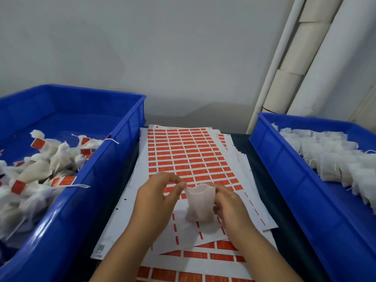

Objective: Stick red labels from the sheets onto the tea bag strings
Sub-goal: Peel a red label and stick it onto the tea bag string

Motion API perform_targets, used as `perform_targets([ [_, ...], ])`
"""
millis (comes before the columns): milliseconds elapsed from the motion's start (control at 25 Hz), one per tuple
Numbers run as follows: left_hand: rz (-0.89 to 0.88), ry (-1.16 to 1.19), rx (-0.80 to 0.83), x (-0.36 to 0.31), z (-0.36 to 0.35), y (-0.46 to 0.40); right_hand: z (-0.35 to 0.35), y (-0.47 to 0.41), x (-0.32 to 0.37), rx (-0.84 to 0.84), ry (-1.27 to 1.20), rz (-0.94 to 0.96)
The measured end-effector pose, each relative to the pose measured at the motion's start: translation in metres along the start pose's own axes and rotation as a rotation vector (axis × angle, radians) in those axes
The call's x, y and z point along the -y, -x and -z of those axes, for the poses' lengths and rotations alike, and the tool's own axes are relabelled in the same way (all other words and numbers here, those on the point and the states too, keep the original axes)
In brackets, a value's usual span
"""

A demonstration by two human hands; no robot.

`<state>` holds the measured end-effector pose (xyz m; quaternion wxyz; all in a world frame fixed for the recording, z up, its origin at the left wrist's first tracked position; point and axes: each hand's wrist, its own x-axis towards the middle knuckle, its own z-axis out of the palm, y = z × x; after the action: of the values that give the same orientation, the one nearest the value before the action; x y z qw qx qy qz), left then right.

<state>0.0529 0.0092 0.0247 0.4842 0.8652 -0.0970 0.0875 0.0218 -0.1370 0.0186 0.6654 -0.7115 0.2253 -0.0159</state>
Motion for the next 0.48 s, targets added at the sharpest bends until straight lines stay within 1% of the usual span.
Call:
perform_targets([
  [80, -0.045, 0.001, 0.021, -0.003, -0.004, 0.005, -0.001, 0.005, -0.004, 0.155, 0.032, 0.142],
  [160, -0.107, 0.013, 0.022, -0.006, -0.006, 0.009, -0.003, 0.009, -0.004, 0.238, 0.15, 0.262],
  [240, -0.171, -0.017, -0.017, -0.005, -0.006, 0.011, -0.007, 0.012, -0.007, 0.22, 0.29, 0.384],
  [280, -0.186, -0.042, -0.049, -0.005, -0.004, 0.011, -0.006, 0.012, -0.009, 0.198, 0.308, 0.403],
  [400, -0.136, -0.048, -0.18, -0.002, 0.004, 0.005, 0.004, 0.009, -0.01, 0.151, 0.305, 0.41],
  [480, -0.094, -0.026, -0.246, 0.001, 0.008, 0.0, 0.011, 0.006, -0.012, 0.19, 0.335, 0.389],
])
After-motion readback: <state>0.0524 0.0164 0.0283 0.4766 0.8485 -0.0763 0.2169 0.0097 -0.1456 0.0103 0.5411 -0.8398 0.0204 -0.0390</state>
